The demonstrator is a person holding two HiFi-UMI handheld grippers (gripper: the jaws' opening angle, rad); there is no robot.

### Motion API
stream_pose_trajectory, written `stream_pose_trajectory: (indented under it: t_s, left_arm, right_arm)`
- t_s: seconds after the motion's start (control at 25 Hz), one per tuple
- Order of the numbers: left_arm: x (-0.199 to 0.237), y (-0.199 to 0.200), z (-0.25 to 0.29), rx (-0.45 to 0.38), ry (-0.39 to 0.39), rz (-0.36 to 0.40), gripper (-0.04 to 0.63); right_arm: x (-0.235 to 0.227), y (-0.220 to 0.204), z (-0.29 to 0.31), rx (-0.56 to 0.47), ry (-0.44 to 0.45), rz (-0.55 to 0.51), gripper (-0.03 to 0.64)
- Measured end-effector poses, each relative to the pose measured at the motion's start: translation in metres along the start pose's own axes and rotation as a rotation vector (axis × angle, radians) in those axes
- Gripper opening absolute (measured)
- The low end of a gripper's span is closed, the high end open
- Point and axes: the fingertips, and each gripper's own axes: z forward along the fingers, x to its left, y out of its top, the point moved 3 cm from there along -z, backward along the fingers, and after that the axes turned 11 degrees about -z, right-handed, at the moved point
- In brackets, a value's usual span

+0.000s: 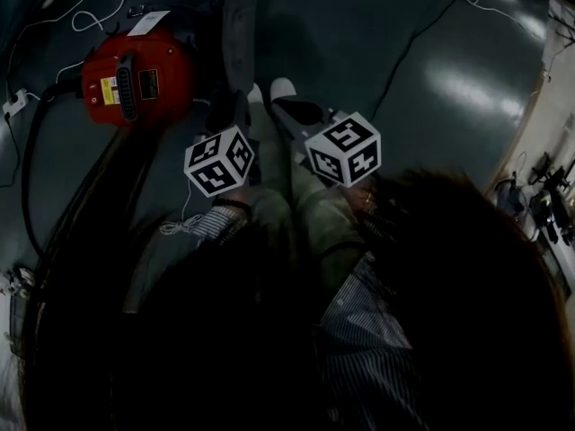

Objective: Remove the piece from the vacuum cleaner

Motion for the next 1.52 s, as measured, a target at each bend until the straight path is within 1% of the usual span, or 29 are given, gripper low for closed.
stream_pose_trajectory:
  t_s: [0.12, 0.2, 0.32, 0.36, 0.48, 0.56, 0.68, 0.8, 1.0, 1.16, 1.36, 1.52]
  left_arm:
    - [0.003, -0.003, 0.009, 0.025, 0.030, 0.031, 0.176]
    - [0.003, -0.007, 0.016, 0.054, 0.031, 0.039, 0.183]
    - [0.000, -0.009, 0.026, 0.094, 0.004, 0.026, 0.181]
    - [0.000, -0.009, 0.028, 0.100, 0.005, 0.027, 0.175]
    - [0.003, -0.007, 0.031, 0.102, 0.019, 0.039, 0.059]
    - [0.003, -0.007, 0.031, 0.106, 0.006, 0.052, 0.055]
    - [0.000, -0.006, 0.028, 0.109, -0.024, 0.061, 0.046]
    - [-0.009, -0.005, 0.024, 0.117, -0.059, 0.082, 0.034]
    - [-0.037, -0.005, 0.015, 0.148, -0.119, 0.085, 0.031]
    - [-0.063, -0.002, 0.008, 0.166, -0.153, 0.114, 0.028]
    - [-0.085, -0.006, -0.006, 0.183, -0.175, 0.113, 0.028]
    - [-0.100, -0.007, -0.027, 0.195, -0.198, 0.111, 0.028]
  right_arm:
    - [-0.003, -0.004, 0.001, 0.012, 0.002, 0.004, 0.002]
    - [-0.003, -0.005, 0.001, 0.018, 0.001, 0.002, 0.002]
    - [-0.002, -0.005, 0.001, 0.020, 0.008, 0.001, 0.002]
    - [-0.001, -0.005, 0.000, 0.020, 0.011, 0.002, 0.002]
    - [0.001, -0.005, -0.002, 0.030, 0.012, -0.017, 0.002]
    - [0.002, -0.007, -0.004, 0.038, 0.010, -0.028, 0.002]
    - [0.001, -0.006, -0.006, 0.030, 0.012, -0.012, 0.002]
    - [0.002, -0.002, -0.011, 0.030, 0.010, -0.022, 0.002]
    - [0.003, 0.009, -0.030, 0.013, -0.003, -0.008, 0.002]
    - [0.000, 0.019, -0.049, -0.005, -0.025, -0.014, 0.002]
    - [0.000, 0.029, -0.074, -0.034, -0.053, -0.009, 0.002]
    - [0.008, 0.037, -0.094, -0.042, -0.059, -0.008, 0.002]
